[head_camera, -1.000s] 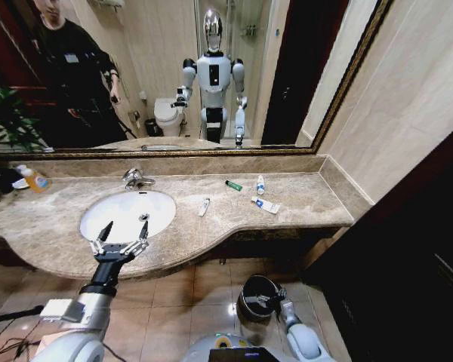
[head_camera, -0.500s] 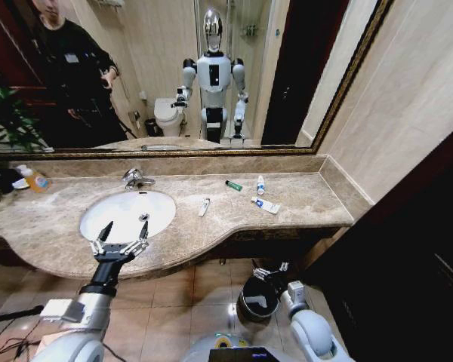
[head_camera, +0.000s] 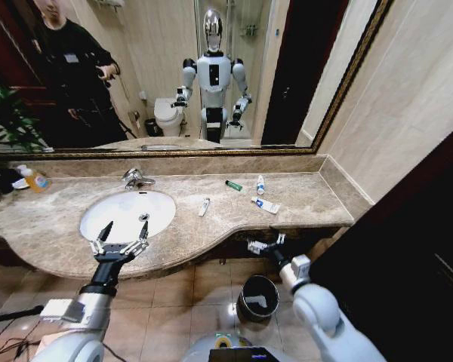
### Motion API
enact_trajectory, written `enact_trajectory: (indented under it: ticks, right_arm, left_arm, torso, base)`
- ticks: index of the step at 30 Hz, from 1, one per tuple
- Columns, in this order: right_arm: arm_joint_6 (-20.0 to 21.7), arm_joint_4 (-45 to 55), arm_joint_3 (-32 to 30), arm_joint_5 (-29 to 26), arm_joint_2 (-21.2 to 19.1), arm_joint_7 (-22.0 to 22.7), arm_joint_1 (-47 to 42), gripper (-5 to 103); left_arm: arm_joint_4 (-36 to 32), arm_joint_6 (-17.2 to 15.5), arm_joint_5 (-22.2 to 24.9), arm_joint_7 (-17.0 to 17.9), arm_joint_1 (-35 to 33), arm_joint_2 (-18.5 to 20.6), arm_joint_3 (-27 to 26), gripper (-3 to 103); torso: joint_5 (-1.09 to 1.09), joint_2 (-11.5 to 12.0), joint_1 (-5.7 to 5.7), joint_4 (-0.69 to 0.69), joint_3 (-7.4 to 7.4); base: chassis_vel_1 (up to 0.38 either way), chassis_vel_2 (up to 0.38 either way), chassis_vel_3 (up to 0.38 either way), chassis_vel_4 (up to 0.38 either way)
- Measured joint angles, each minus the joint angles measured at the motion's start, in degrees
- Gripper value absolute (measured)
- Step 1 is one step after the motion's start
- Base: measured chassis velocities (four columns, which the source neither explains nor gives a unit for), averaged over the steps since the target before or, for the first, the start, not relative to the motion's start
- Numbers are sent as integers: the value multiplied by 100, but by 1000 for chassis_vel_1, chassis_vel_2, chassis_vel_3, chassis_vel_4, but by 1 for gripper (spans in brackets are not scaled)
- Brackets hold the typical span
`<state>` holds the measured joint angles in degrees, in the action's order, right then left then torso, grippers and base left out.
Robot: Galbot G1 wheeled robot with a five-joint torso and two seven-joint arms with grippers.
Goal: Pick up the trash from the sink and place it in the trash bin.
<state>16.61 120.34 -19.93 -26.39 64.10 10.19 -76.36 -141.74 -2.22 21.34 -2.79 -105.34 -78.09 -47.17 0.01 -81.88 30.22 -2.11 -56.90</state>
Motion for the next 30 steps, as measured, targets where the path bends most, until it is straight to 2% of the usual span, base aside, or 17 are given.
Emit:
enact_trajectory:
  ticks: [1,2,3,7,11,20,30]
  right_arm:
    - [37,-79,3,-138,-25,69,137,100]
    - [178,-320,28,-526,-90,212,580,100]
    - [178,-320,28,-526,-90,212,580,100]
    - [360,-981,136,-980,-167,296,1498,100]
    - [464,-1488,182,-1124,-158,295,1880,100]
    - [547,-2141,110,-1223,-107,281,2131,100]
    - [505,-2166,-24,-1183,-165,256,2004,100]
  left_arm:
    - [0,0,0,0,0,0,0,100]
    - [0,0,0,-1,0,0,0,100]
    - [0,0,0,-1,0,0,0,100]
    - [0,0,0,0,0,0,0,100]
    - [0,0,0,0,0,0,0,100]
    - [0,0,0,0,0,0,0,100]
    - [0,0,0,0,0,0,0,100]
  torso:
    - [1,0,0,-1,0]
    - [1,0,1,0,0]
    - [1,0,1,0,0]
    - [0,1,1,-1,-1]
    - [0,0,1,-1,-1]
    - [0,0,1,-1,0]
    - [-1,0,0,0,0]
  base:
    - [0,0,0,0]
    - [0,0,0,0]
    - [0,0,0,0]
    - [0,0,0,0]
    - [0,0,0,0]
    - [0,0,0,0]
    - [0,0,0,0]
